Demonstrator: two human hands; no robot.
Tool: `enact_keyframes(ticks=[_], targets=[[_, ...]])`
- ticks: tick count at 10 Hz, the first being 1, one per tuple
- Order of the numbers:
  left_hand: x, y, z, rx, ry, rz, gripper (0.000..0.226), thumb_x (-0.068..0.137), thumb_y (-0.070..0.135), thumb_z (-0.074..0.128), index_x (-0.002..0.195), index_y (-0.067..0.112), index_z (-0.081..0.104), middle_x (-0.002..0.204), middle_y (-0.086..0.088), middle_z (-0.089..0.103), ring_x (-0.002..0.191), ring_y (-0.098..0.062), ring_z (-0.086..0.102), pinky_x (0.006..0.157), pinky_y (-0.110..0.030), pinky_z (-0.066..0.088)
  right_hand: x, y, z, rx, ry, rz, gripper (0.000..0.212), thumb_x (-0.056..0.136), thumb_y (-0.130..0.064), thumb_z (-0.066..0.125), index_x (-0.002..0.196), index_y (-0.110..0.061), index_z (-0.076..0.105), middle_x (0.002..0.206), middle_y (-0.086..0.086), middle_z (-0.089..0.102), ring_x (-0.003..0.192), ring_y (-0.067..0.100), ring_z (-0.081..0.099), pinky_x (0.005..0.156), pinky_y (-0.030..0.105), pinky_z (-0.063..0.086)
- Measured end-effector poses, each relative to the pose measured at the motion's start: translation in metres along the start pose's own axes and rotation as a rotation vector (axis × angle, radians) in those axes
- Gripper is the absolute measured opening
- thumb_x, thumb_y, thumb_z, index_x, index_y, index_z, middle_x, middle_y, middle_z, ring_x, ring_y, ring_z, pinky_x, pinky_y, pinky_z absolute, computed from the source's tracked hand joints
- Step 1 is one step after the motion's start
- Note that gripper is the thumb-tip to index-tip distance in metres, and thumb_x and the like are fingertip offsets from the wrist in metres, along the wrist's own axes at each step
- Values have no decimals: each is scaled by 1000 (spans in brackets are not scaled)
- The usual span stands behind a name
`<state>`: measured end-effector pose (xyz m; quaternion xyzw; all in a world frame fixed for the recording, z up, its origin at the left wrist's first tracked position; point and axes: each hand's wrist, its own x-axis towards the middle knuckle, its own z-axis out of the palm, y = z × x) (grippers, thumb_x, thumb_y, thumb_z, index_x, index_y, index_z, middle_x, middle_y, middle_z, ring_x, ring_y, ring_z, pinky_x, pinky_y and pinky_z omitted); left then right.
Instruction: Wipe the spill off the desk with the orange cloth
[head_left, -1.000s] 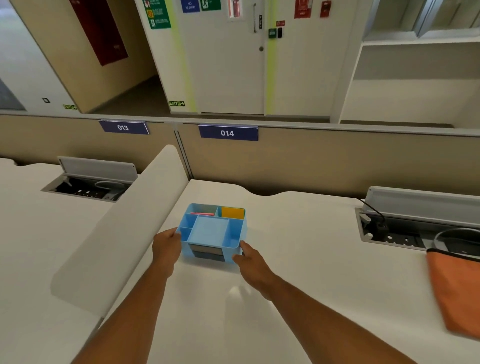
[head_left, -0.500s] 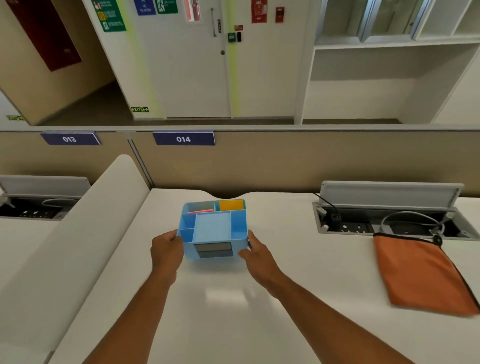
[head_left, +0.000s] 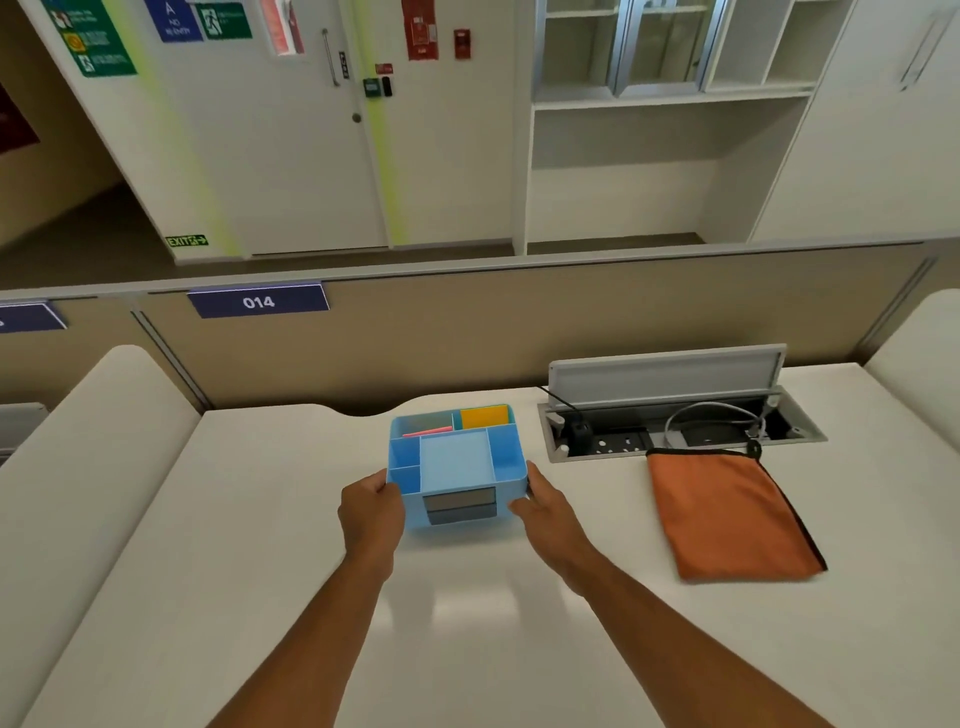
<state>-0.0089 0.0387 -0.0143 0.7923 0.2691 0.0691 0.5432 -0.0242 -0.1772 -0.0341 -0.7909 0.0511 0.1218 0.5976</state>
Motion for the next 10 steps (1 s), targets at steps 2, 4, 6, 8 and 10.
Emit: enact_keyframes(ticks=[2,4,6,8,10], targets=[[-14,5,32,38,-29,-7,12,103,17,54,101,15,66,93,-4,65,83,-20,62,58,-24,49,-6,12,-28,-2,39,18,51,106,-23,47,154,-33,33,138,-5,58,123,12,57,81,15,53],[-20,3,50,50,-43,-18,13,103,15,52,100,17,65,92,-2,66,79,-17,62,61,-27,53,-11,19,-43,-6,62,14,46,107,-21,45,151,-32,36,135,-7,59,117,5,58,73,12,51],[-21,4,57,38,-42,-18,12,103,15,53,100,17,65,89,0,65,81,-17,64,60,-26,53,-9,19,-50,4,57,20,43,107,-21,46,147,-33,38,132,-6,60,119,11,59,74,15,54],[-23,8,57,31,-85,-20,12,103,17,54,104,19,66,96,-1,67,83,-17,63,60,-26,53,-10,20,-52,4,67,31,47,106,-19,46,151,-30,36,136,-4,58,118,8,58,74,12,52],[-25,14,54,80,-142,-10,14,105,26,53,111,17,63,113,-11,69,92,-23,65,69,-30,58,-17,9,-59,-35,115,75,53,108,-30,43,158,-24,28,160,2,39,142,21,41,110,39,42]])
